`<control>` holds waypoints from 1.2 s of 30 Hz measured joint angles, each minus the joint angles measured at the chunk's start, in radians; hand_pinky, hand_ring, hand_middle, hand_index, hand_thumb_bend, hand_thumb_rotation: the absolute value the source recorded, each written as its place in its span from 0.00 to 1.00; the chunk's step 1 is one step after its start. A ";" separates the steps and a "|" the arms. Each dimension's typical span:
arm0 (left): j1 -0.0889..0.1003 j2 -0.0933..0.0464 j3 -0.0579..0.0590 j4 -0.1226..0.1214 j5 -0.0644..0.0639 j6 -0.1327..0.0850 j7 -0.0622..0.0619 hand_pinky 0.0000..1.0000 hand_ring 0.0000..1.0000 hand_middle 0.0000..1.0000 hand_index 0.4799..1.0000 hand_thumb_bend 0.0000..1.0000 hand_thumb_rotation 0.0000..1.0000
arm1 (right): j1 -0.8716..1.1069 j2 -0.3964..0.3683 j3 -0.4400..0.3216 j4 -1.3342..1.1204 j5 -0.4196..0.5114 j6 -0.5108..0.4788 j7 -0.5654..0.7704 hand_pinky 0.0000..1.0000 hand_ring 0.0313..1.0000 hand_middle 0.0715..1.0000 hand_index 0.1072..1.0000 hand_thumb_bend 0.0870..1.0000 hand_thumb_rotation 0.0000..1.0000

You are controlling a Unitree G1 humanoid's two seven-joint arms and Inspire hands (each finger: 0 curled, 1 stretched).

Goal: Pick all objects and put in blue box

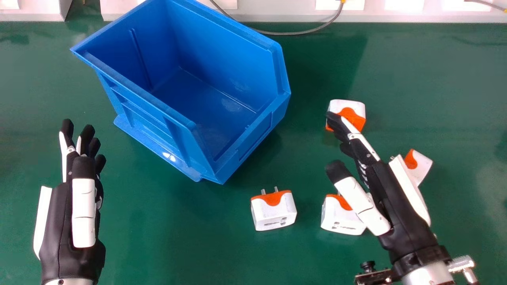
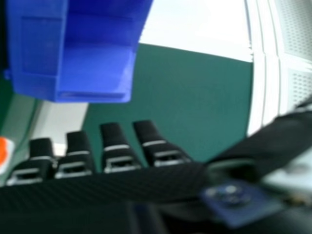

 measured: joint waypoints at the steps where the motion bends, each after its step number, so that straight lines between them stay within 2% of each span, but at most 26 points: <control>1: 0.000 0.000 0.000 0.000 0.001 0.001 0.002 1.00 1.00 1.00 1.00 0.85 1.00 | 0.000 0.000 -0.002 -0.006 -0.006 -0.007 -0.010 0.93 0.95 0.95 0.93 0.49 1.00; 4: 0.000 -0.001 0.000 0.000 0.002 0.002 0.008 1.00 1.00 1.00 1.00 0.85 1.00 | 0.000 0.001 -0.013 -0.021 -0.052 -0.024 -0.046 0.94 0.96 0.96 0.94 0.51 1.00; 10: 0.000 0.000 0.000 0.000 0.001 0.005 0.010 1.00 1.00 1.00 1.00 0.86 1.00 | -0.002 0.006 -0.056 -0.031 -0.129 -0.027 -0.143 0.93 0.99 0.99 0.99 0.58 1.00; 17: 0.005 0.003 0.002 -0.012 0.003 0.010 0.011 1.00 1.00 1.00 1.00 0.87 1.00 | -0.022 0.006 -0.140 -0.037 -0.112 -0.025 -0.192 0.93 0.99 0.99 1.00 0.54 1.00; 22: 0.010 0.003 0.002 -0.029 0.002 0.018 0.011 1.00 1.00 1.00 1.00 0.89 1.00 | -0.032 0.008 -0.182 -0.036 -0.088 -0.015 -0.206 0.92 0.98 1.00 0.99 0.62 1.00; 27: 0.018 0.005 0.003 -0.032 0.002 0.022 0.011 1.00 1.00 1.00 1.00 0.90 1.00 | -0.038 -0.004 -0.228 -0.021 -0.090 -0.012 -0.221 0.95 1.00 1.00 1.00 0.66 1.00; 30: 0.021 0.006 0.004 -0.034 0.003 0.025 0.011 1.00 1.00 1.00 1.00 0.90 1.00 | -0.038 -0.017 -0.244 -0.019 -0.084 -0.003 -0.219 0.95 1.00 1.00 1.00 0.73 1.00; 36: 0.029 0.006 0.004 -0.040 0.003 0.028 0.011 1.00 1.00 1.00 1.00 0.89 1.00 | -0.037 -0.032 -0.260 -0.017 -0.077 0.004 -0.201 0.90 0.98 1.00 1.00 0.70 1.00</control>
